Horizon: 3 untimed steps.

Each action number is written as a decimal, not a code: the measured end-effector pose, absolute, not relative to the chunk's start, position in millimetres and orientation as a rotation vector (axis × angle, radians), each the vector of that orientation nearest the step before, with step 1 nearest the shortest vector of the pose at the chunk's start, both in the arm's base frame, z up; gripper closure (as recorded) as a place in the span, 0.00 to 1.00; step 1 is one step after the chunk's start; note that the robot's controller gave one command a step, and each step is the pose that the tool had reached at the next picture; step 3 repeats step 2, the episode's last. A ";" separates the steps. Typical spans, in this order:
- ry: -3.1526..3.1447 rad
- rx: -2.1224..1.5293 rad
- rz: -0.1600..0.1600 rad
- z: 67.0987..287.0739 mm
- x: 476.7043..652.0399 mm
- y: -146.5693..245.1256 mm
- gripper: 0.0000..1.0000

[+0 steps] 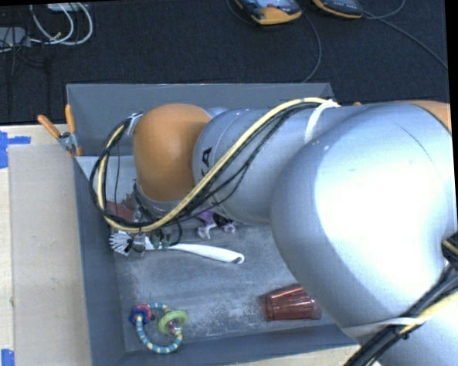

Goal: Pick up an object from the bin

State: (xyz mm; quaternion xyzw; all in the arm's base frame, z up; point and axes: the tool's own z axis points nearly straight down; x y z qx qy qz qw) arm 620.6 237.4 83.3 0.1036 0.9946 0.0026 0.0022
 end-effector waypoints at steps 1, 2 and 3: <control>3.126 0.326 0.004 95.2 619.0 236.8 1.00; 3.123 0.327 0.006 116.7 619.8 236.9 1.00; 3.123 0.327 0.006 116.7 619.8 236.9 1.00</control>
Offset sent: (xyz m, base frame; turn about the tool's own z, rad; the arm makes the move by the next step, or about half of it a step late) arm -0.0001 -0.0001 0.0570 0.0000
